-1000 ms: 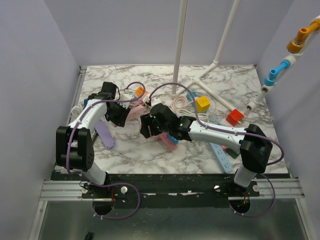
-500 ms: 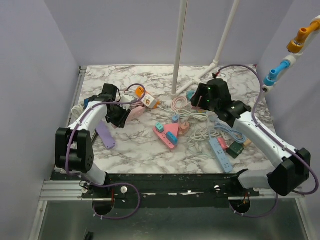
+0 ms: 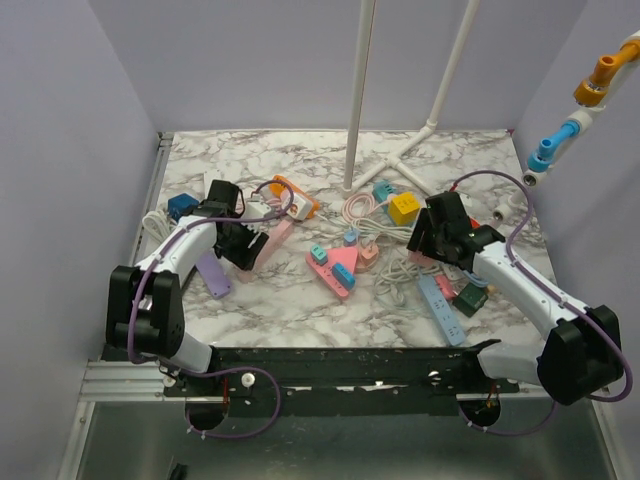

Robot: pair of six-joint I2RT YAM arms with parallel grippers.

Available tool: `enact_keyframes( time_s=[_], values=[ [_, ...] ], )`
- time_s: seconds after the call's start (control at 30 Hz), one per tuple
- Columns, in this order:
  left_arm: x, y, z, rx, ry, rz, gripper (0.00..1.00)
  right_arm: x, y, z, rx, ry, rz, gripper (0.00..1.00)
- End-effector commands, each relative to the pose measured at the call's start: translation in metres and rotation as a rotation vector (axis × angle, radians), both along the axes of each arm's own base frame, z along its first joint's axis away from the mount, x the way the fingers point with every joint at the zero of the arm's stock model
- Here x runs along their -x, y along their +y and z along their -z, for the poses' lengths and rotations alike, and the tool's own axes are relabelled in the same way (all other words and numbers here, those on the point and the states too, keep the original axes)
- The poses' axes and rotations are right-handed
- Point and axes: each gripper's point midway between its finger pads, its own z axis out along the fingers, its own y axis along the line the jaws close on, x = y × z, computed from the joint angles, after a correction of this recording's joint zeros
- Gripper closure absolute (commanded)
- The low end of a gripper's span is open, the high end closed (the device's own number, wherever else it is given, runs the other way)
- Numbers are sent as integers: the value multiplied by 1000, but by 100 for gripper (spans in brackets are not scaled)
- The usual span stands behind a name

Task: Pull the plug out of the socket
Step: Place the plug at the center of the board, then remove the plug from the socket.

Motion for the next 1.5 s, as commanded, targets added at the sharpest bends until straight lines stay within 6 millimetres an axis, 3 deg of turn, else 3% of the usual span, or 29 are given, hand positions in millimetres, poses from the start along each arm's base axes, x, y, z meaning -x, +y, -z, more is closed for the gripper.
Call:
enact_keyframes(
  time_s=[0.0,0.1,0.13,0.3,0.4,0.5,0.67,0.77,1.07,1.33,1.47],
  values=[
    [2,0,-8,2,-29,-8,26,-6,-5,-7,10,-41,32,45],
    [2,-5,-19,29,-36,4,14,-7,-6,-13,29,-41,21,24],
    [2,-8,-26,46,-43,9,11,-8,-6,-17,35,-45,11,21],
    [-6,-21,-73,140,-96,26,8,-26,4,-61,29,-133,-56,1],
    [-17,-22,-101,184,-135,14,6,-39,22,-92,16,-188,-112,0],
    [-34,-20,-116,192,-171,1,4,-49,58,-116,14,-238,-206,0],
    [-66,-16,-104,148,-177,2,2,-58,122,-116,-23,-234,-362,0],
    [-86,-17,-94,137,-182,27,2,-64,141,-111,-52,-235,-397,0],
    [-143,-34,-62,94,-285,219,1,-71,179,-101,-128,-236,-520,0],
    [-171,-48,-39,95,-325,323,2,-71,201,-103,-202,-236,-600,0],
    [-180,-53,-39,109,-274,319,3,-75,205,-102,-213,-246,-594,0]
  ],
)
